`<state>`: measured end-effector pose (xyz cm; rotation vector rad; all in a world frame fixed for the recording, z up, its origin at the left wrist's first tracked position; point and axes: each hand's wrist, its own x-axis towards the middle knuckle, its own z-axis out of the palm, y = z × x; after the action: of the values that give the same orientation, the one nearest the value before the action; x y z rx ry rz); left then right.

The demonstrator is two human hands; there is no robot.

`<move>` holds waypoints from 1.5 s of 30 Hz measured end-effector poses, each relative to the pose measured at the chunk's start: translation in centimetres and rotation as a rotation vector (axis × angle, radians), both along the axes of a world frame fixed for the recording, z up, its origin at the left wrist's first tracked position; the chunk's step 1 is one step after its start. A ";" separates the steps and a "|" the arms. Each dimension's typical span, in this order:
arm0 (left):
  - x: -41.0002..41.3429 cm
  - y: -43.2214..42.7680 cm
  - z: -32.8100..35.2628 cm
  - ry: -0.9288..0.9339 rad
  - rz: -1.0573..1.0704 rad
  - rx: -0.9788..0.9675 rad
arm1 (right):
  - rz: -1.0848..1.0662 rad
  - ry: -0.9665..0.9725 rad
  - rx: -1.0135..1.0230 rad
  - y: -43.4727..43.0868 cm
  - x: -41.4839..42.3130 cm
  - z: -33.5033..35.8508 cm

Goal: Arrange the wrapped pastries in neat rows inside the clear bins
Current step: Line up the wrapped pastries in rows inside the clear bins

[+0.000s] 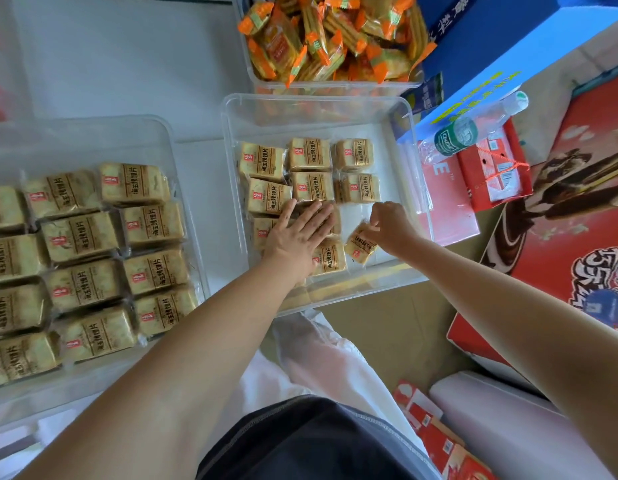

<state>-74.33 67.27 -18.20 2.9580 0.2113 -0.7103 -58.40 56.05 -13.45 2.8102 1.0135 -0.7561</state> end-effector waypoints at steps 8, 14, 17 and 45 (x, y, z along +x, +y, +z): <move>0.1 0.1 0.2 0.012 -0.015 -0.007 | -0.024 -0.113 -0.079 -0.6 -0.6 1.5; 0.1 0.2 0.6 0.021 -0.035 0.006 | -0.041 -0.074 -0.144 -1.5 -1.3 0.1; 0.1 0.3 0.8 0.021 -0.040 0.002 | -0.003 -0.102 -0.203 -1.8 -0.9 -1.0; -1.2 0.6 1.7 0.046 0.174 0.047 | -0.136 0.157 0.208 1.9 -2.1 -1.7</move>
<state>-75.53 67.88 -16.46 2.9217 0.4894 -0.7603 -60.48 57.92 -15.10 3.0650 0.9834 -0.9510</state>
